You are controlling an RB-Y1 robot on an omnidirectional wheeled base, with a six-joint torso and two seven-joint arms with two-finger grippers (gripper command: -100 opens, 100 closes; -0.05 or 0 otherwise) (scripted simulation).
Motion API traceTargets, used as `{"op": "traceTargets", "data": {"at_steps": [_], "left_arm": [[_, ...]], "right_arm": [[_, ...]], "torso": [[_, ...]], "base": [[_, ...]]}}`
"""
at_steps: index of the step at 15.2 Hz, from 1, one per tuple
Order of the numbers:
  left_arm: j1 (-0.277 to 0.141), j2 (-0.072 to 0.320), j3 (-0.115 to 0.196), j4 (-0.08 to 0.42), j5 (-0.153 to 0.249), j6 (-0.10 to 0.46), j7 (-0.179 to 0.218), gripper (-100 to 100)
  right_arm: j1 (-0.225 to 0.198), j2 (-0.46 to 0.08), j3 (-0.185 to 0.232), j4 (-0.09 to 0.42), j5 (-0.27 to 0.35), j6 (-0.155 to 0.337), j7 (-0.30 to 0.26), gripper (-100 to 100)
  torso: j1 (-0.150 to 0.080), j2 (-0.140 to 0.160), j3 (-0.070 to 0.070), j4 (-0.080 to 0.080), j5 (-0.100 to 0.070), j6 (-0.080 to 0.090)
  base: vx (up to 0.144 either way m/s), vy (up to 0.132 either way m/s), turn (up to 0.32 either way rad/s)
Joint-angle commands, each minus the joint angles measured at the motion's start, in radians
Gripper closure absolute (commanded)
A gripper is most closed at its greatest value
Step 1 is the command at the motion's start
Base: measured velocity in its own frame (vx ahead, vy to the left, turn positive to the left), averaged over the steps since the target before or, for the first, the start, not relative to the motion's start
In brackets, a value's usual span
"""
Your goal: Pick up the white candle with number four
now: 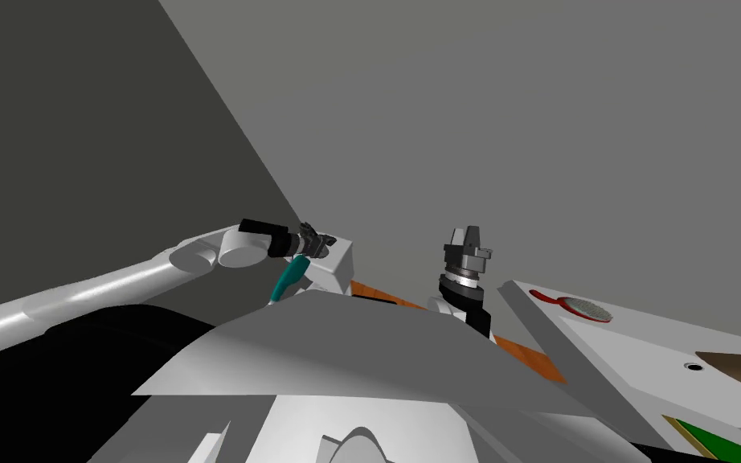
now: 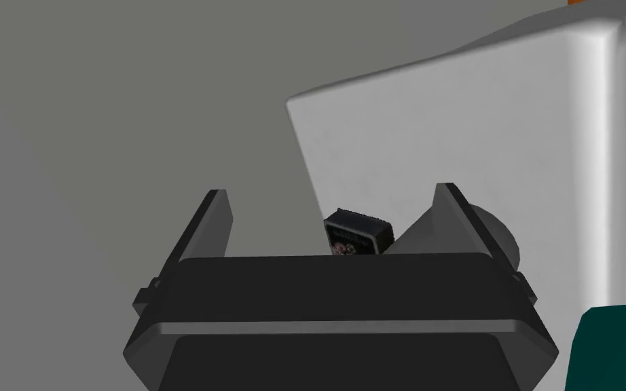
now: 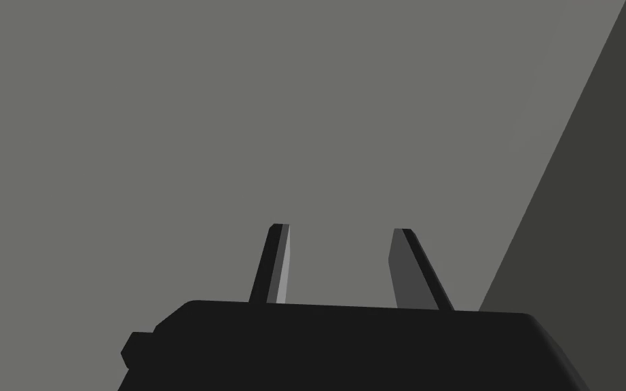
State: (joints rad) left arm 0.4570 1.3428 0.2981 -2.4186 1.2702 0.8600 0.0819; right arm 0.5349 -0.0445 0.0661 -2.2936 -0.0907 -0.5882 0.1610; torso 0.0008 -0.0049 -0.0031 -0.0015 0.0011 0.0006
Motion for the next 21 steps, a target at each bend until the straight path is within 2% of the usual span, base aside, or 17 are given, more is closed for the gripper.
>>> {"op": "traceTargets", "data": {"at_steps": [1,2,3,5,6,8,9,11,12,13,14,15,16,17,18,19,21], "left_arm": [[-0.002,0.043,0.013,0.009,0.036,0.050,-0.001,-100],[-0.002,0.043,0.013,0.009,0.036,0.058,-0.001,-100],[-0.006,0.084,0.027,0.017,0.074,0.088,0.003,-100],[-0.006,0.093,0.027,0.017,0.074,0.112,0.003,-100],[-0.009,0.134,0.041,0.026,0.110,0.144,0.007,-100],[-0.009,0.140,0.041,0.026,0.110,0.164,0.007,-100],[-0.012,0.179,0.054,0.035,0.143,0.199,0.011,-100],[-0.012,0.185,0.054,0.035,0.143,0.213,0.011,-100],[-0.014,0.227,0.066,0.043,0.174,0.248,0.015,-100],[-0.014,0.227,0.066,0.043,0.174,0.259,0.015,-100],[-0.017,0.259,0.078,0.051,0.202,0.290,0.018,-100],[-0.017,0.266,0.078,0.051,0.202,0.301,0.018,-100],[-0.019,0.299,0.088,0.059,0.226,0.328,0.022,-100],[-0.019,0.301,0.088,0.059,0.226,0.340,0.022,-100],[-0.021,0.333,0.097,0.066,0.248,0.364,0.025,-100],[-0.021,0.333,0.097,0.066,0.248,0.375,0.025,-100],[-0.023,0.361,0.106,0.073,0.267,0.405,0.028,-100]], "right_arm": [[0.000,0.000,0.000,0.000,0.000,0.000,0.000,0],[0.000,0.000,0.000,0.000,0.000,0.000,0.000,0],[0.000,0.000,0.000,0.000,0.000,0.000,0.000,0],[0.000,0.000,0.000,0.000,0.000,0.000,0.000,0],[0.000,0.000,0.000,0.000,0.000,0.000,0.000,0],[0.000,0.000,0.000,0.000,0.000,0.000,0.000,0],[0.000,0.000,0.000,0.000,0.000,0.000,0.000,0],[0.000,0.000,0.000,0.000,0.000,0.000,0.000,0],[0.000,0.000,0.000,0.000,0.000,0.000,0.000,0],[0.000,0.000,0.000,0.000,0.000,0.000,0.000,0],[0.000,0.000,0.000,0.000,0.000,0.000,0.000,0],[0.000,0.000,0.000,0.000,0.000,0.000,0.000,0],[0.000,0.000,0.000,0.000,0.000,0.000,0.000,0],[0.000,0.000,0.000,0.000,0.000,0.000,0.000,0],[0.000,0.000,0.000,0.000,0.000,0.000,0.000,0],[0.000,0.000,0.000,0.000,0.000,0.000,0.000,0],[0.000,0.000,0.000,0.000,0.000,0.000,0.000,0]], "torso": [[0.000,0.000,0.000,0.000,0.000,0.000],[0.000,0.000,0.000,0.000,0.000,0.000],[0.000,0.000,0.000,0.000,0.000,0.000],[0.000,0.000,0.000,0.000,0.000,0.000],[0.000,0.000,0.000,0.000,0.000,0.000],[0.000,0.000,0.000,0.000,0.000,0.000],[0.000,0.000,0.000,0.000,0.000,0.000],[0.000,0.000,0.000,0.000,0.000,0.000],[0.000,0.000,0.000,0.000,0.000,0.000],[0.000,0.000,0.000,0.000,0.000,0.000],[0.000,0.000,0.000,0.000,0.000,0.000],[0.000,0.000,0.000,0.000,0.000,0.000],[0.000,0.000,0.000,0.000,0.000,0.000],[0.000,0.000,0.000,0.000,0.000,0.000],[0.000,0.000,0.000,0.000,0.000,0.000],[0.000,0.000,0.000,0.000,0.000,0.000],[0.000,0.000,0.000,0.000,0.000,0.000]], "base": [[0.026,0.001,-0.067],[0.019,0.003,-0.019],[0.024,0.001,-0.056],[0.023,0.000,-0.038],[0.018,-0.002,-0.039],[0.020,0.000,-0.037],[0.027,-0.001,-0.044],[0.025,0.000,-0.032],[0.023,-0.002,-0.036],[0.024,0.000,-0.037],[0.029,0.000,-0.050],[0.030,-0.001,-0.043],[0.029,0.001,-0.045],[0.028,0.003,-0.035],[0.030,0.001,-0.034],[0.028,0.002,-0.024],[0.029,0.000,-0.025]]}}
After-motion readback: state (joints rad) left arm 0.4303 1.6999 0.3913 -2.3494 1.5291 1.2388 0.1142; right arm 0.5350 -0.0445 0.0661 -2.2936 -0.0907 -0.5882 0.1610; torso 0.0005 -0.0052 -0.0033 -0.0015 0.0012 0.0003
